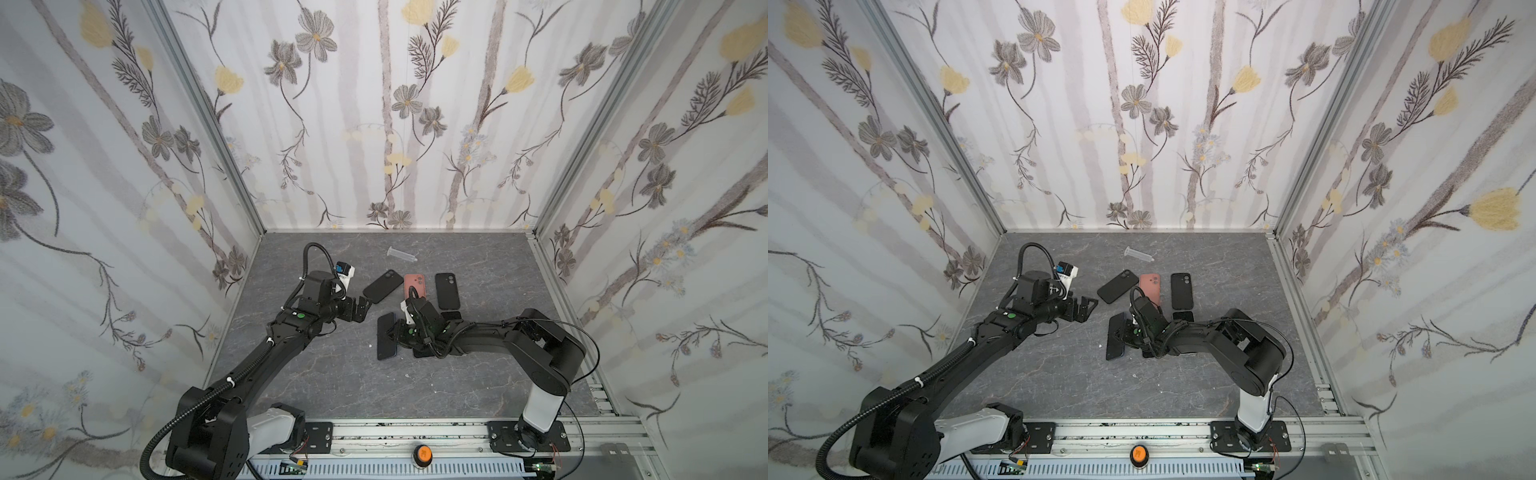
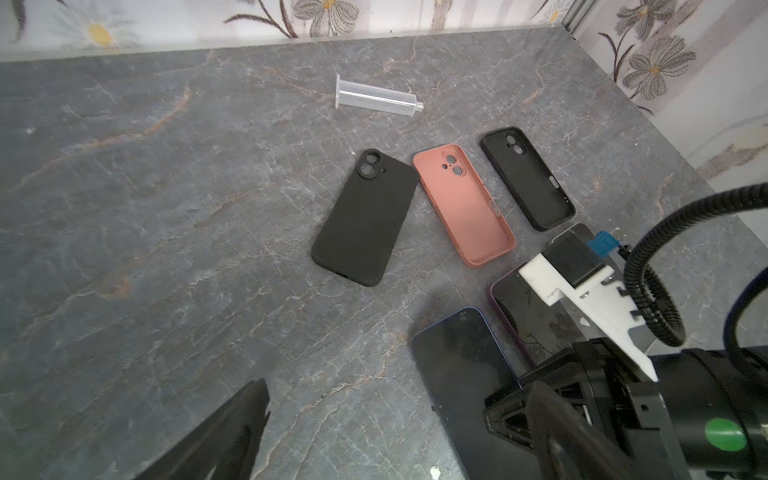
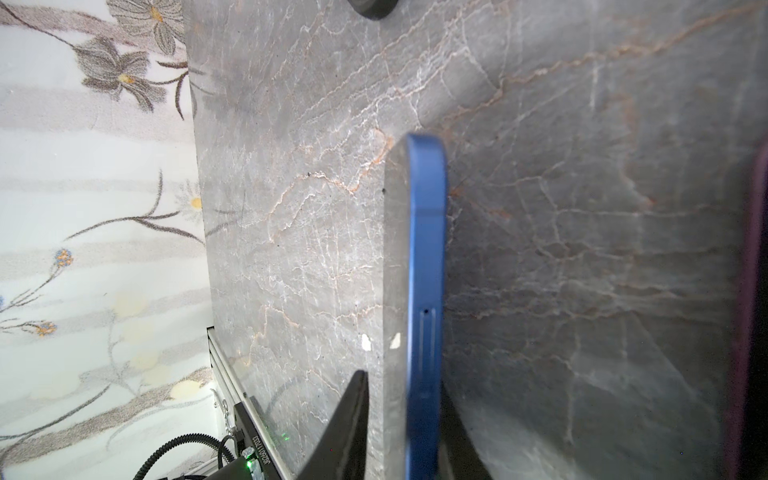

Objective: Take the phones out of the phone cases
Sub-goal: 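Lower the blue-edged phone flat beside the other phones with the right gripper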

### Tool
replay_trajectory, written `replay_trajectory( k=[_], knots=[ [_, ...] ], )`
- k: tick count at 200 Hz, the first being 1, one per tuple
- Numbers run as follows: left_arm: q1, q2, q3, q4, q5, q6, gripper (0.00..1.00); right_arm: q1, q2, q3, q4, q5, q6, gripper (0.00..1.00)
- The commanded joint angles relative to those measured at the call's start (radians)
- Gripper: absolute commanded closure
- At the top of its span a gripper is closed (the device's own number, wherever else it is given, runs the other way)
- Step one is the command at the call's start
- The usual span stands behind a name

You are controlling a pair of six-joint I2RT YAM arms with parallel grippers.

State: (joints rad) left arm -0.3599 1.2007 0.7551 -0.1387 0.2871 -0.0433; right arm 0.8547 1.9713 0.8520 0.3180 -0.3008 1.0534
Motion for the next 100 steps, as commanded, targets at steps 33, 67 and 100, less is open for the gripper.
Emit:
replay_trajectory(
  k=[33,67,100],
  knots=[
    [-0.024,0.043,-0.030,0.024,-0.085,-0.110,0.00,-0.010,0.000,-0.028,0.053,-0.001,-0.014,0.69],
    [-0.031,0.089,-0.017,0.025,-0.116,-0.102,0.00,-0.018,-0.016,-0.029,0.012,0.026,-0.047,0.65],
    [-0.045,0.157,0.030,0.024,-0.188,-0.050,0.00,-0.020,-0.044,-0.021,-0.044,0.053,-0.087,0.59]
  ],
)
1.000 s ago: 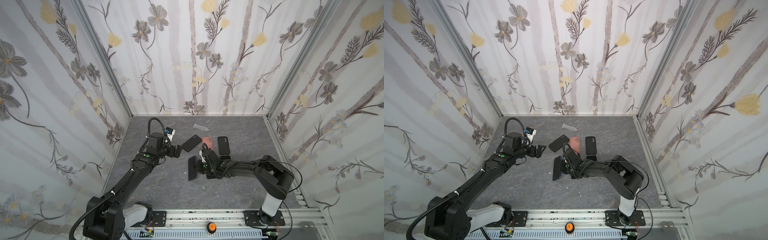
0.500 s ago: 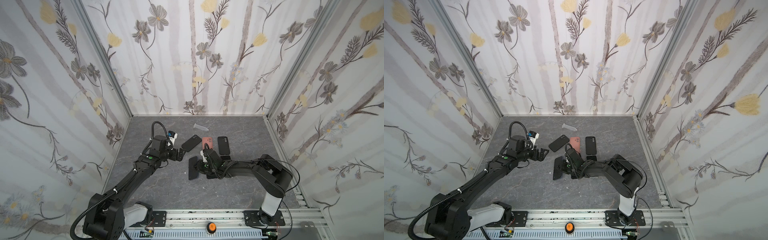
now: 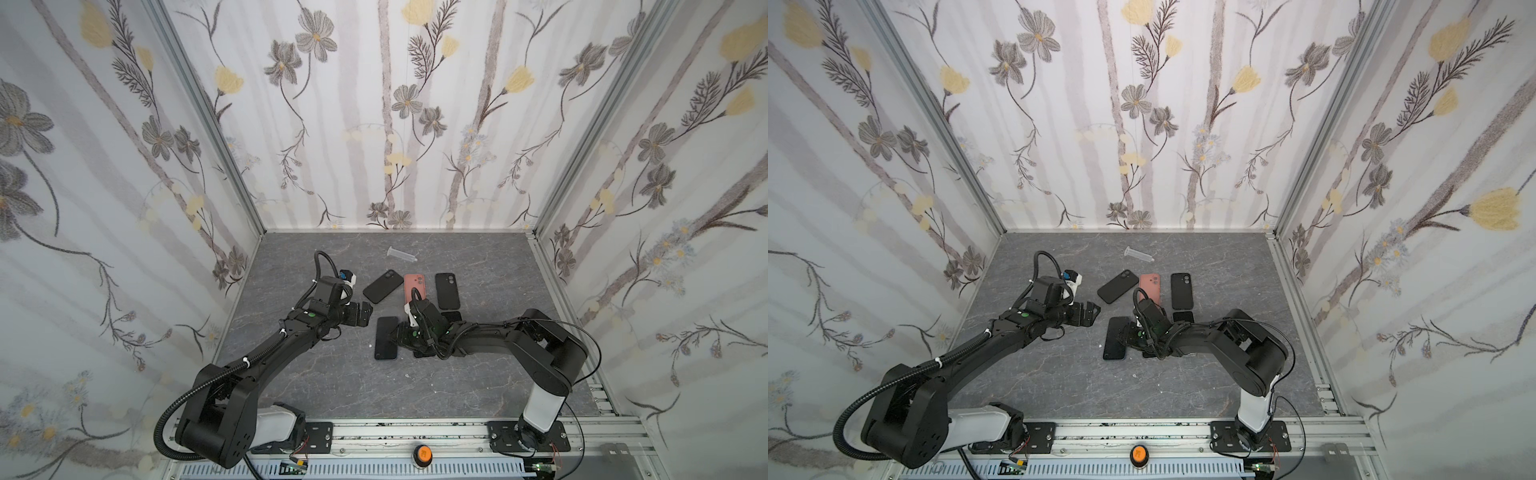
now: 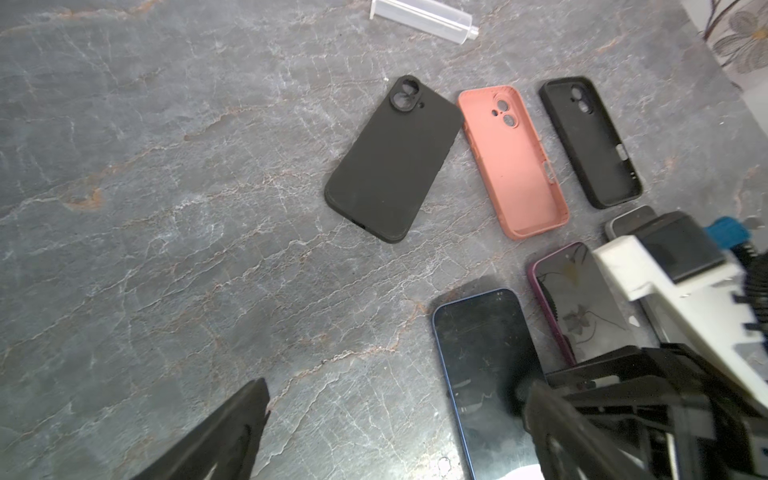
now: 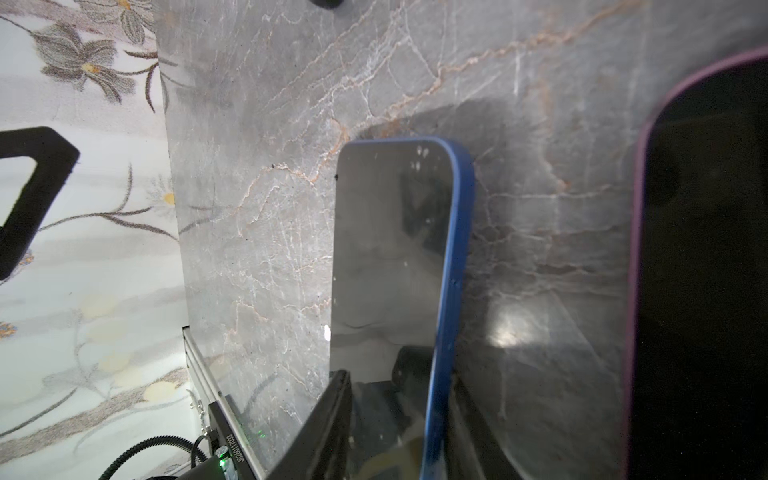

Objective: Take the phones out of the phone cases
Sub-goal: 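Lower the blue-edged phone flat beside the other phones with the right gripper, then open the right gripper and draw back while the left gripper moves over the black case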

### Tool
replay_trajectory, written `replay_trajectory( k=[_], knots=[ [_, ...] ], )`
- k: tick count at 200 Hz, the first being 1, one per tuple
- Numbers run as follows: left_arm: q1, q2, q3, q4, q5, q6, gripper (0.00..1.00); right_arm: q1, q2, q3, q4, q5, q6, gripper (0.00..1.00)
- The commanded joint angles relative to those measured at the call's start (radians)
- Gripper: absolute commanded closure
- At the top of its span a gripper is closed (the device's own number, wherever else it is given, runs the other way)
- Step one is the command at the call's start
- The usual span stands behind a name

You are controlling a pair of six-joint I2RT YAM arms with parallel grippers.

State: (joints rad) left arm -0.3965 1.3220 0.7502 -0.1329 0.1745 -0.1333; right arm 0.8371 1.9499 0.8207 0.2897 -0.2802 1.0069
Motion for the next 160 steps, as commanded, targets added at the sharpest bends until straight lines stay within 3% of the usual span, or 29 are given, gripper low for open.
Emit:
replay_trajectory(
  k=[1,31,77,160],
  knots=[
    [-0.009,0.039,0.036,0.018,-0.077,0.043,0.00,-0.002,-0.025,0.010,-0.018,0.034,-0.042,0.59],
    [-0.024,0.135,0.104,0.019,-0.144,0.129,0.00,-0.002,-0.117,0.024,-0.111,0.096,-0.105,0.51],
    [-0.027,0.328,0.256,0.018,-0.137,0.282,0.00,-0.009,-0.344,0.003,-0.200,0.253,-0.252,0.33],
    [-0.015,0.592,0.503,-0.031,0.003,0.491,0.00,-0.113,-0.586,-0.138,-0.224,0.296,-0.309,0.32]
  ],
)
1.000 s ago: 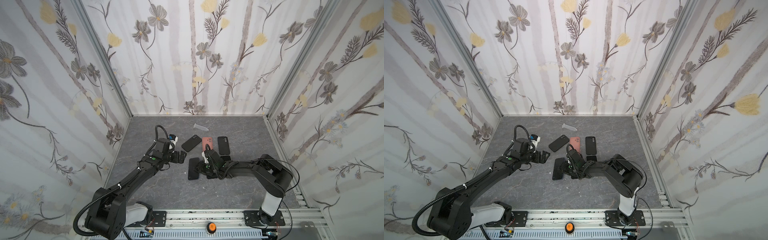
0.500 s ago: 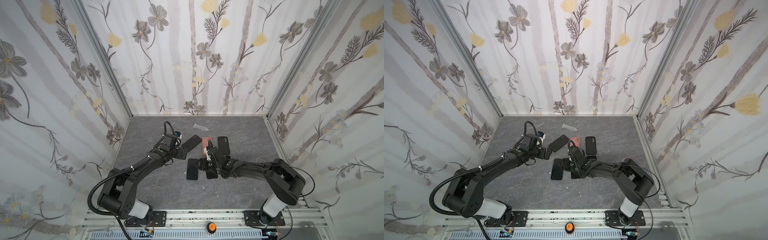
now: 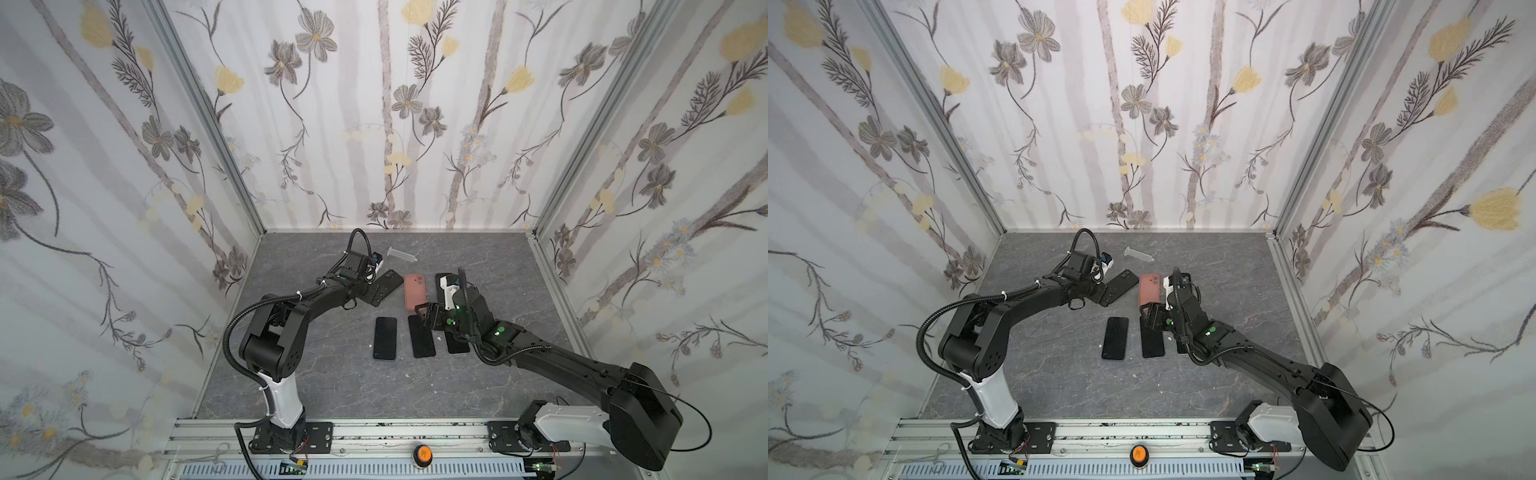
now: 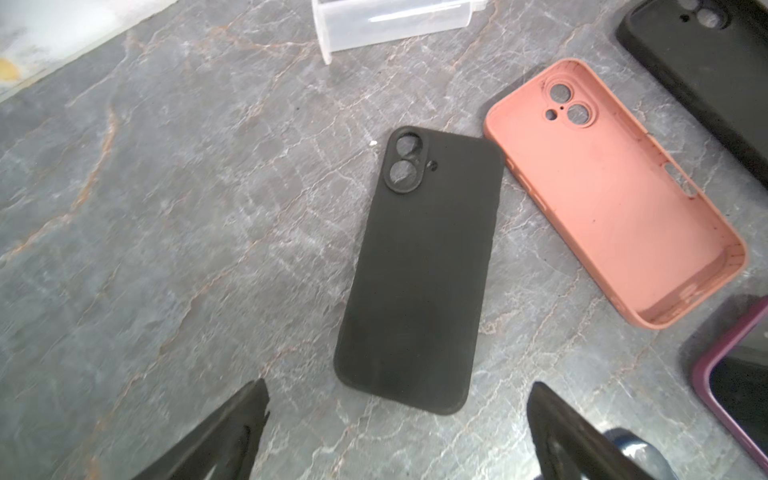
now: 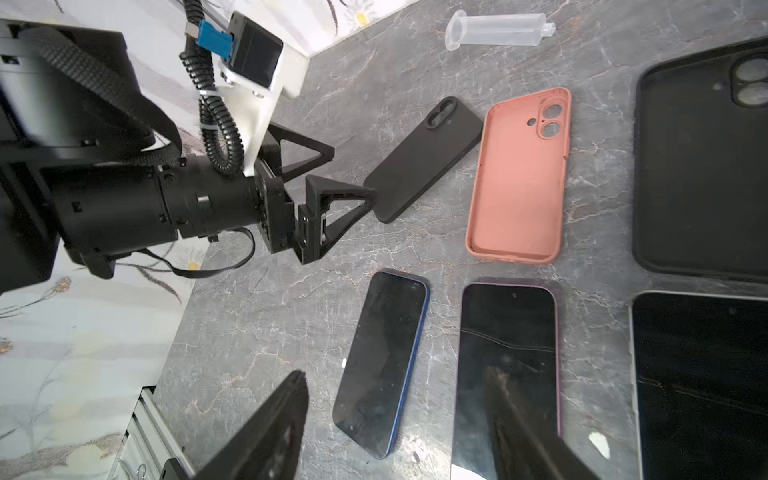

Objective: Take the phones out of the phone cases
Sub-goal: 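Open the right gripper and draw back while the left gripper moves over the black case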

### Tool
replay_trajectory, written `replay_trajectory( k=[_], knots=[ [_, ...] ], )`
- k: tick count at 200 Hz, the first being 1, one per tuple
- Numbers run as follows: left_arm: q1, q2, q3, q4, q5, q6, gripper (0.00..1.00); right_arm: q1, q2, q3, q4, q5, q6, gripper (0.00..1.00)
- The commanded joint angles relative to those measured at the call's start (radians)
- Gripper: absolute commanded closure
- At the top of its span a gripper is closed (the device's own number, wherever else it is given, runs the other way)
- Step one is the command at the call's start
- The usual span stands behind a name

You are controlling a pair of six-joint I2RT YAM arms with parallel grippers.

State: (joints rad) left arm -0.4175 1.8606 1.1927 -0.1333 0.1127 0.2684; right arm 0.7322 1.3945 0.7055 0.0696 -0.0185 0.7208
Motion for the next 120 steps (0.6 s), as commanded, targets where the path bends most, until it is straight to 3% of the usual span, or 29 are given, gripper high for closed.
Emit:
replay_trajectory(
  k=[1,64,120],
  knots=[
    [0.006,0.055,0.064,-0.034,0.066,0.091,0.00,-0.008,-0.032,-0.024,-0.005,0.035,-0.024,0.32],
    [0.025,0.195,0.222,-0.144,0.133,0.174,0.00,-0.017,-0.075,-0.060,-0.015,0.047,-0.020,0.31],
    [0.027,0.255,0.263,-0.176,0.127,0.187,0.00,-0.017,-0.066,-0.055,-0.013,0.036,-0.016,0.31]
  ],
)
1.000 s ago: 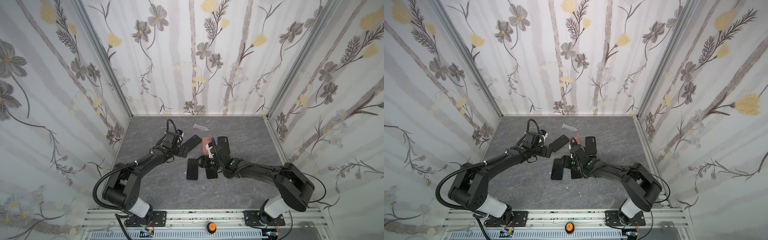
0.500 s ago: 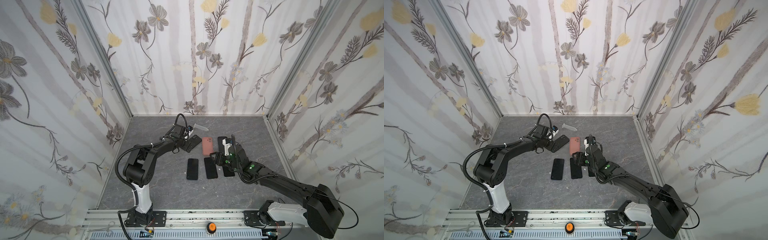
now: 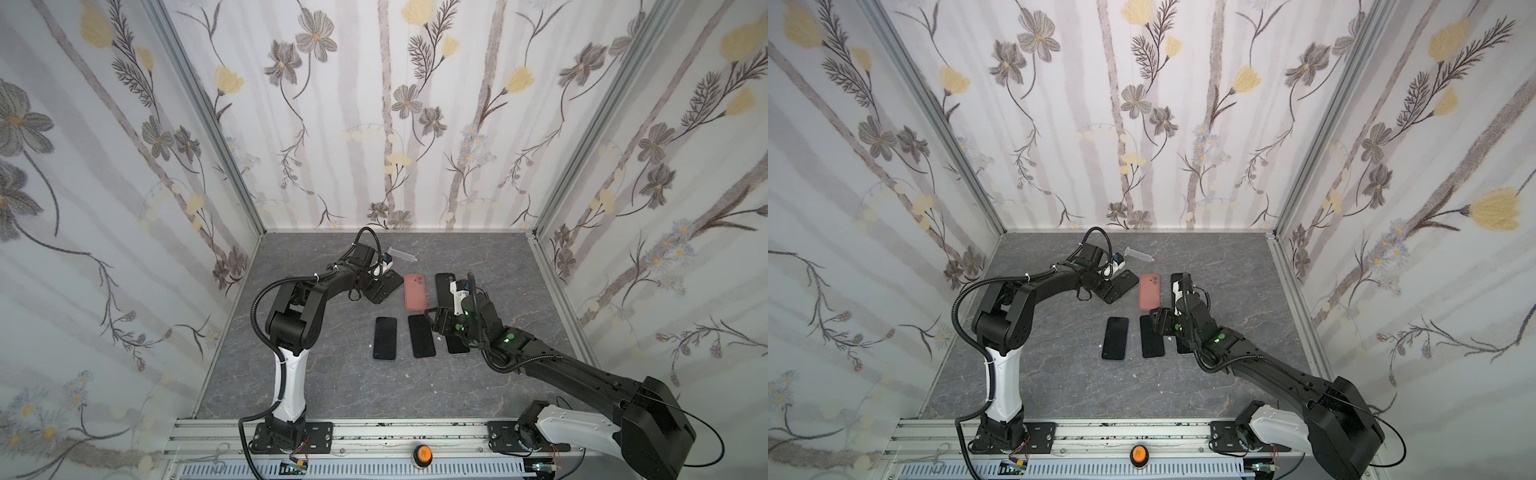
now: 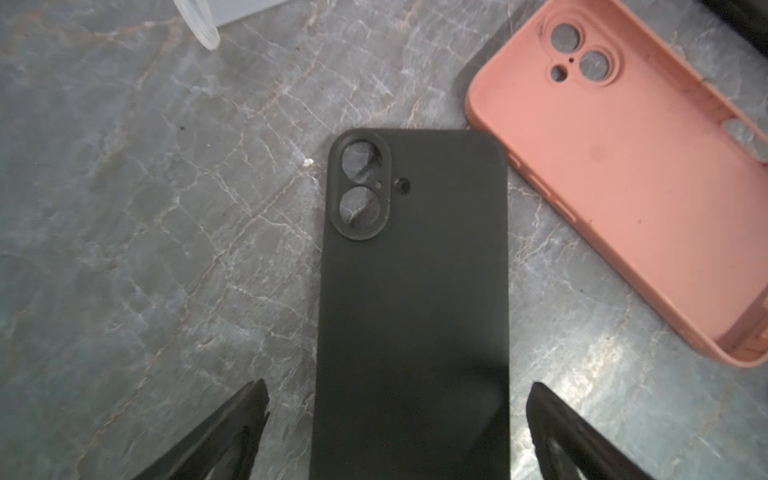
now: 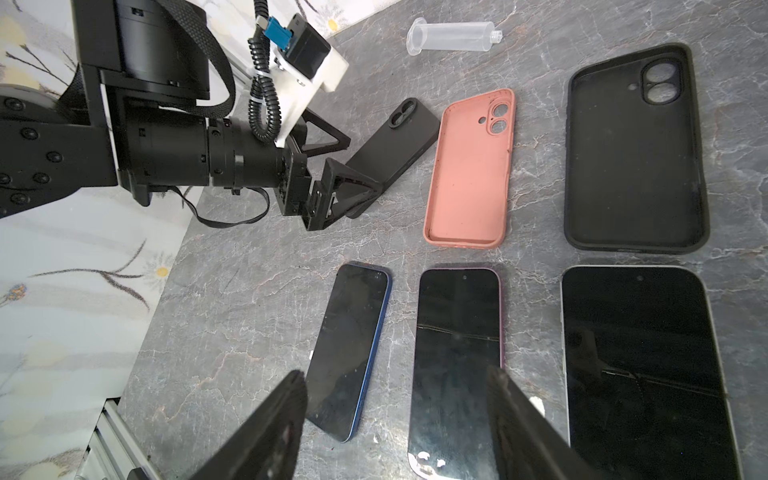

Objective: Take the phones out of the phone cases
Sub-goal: 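Open the right gripper and draw back while the left gripper moves over the black case, then lower the left gripper onto the black case and close on it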

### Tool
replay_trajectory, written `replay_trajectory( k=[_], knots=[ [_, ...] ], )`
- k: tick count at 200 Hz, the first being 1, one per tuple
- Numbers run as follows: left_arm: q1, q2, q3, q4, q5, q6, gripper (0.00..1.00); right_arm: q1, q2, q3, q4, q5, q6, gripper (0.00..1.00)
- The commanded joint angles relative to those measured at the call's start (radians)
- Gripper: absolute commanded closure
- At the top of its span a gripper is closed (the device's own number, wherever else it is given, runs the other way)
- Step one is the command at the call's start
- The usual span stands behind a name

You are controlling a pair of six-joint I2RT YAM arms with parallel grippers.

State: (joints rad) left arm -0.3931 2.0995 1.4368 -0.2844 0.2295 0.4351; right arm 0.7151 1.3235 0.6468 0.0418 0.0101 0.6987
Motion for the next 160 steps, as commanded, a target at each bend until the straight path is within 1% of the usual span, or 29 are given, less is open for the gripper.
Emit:
replay_trajectory(
  k=[1,82,123,160],
  knots=[
    [0.003,0.017,0.019,-0.026,0.010,0.020,0.00,0.000,0.005,0.004,0.015,0.008,0.006,0.31],
    [0.003,0.064,0.043,-0.053,0.000,0.005,0.00,0.000,0.003,-0.010,0.018,0.005,0.010,0.31],
    [0.003,0.063,0.045,-0.068,0.006,-0.002,0.09,0.000,-0.004,-0.015,0.020,0.013,0.016,0.32],
    [0.010,0.060,0.048,-0.078,0.045,-0.022,0.17,0.000,-0.007,-0.017,0.026,0.016,0.023,0.32]
  ],
)
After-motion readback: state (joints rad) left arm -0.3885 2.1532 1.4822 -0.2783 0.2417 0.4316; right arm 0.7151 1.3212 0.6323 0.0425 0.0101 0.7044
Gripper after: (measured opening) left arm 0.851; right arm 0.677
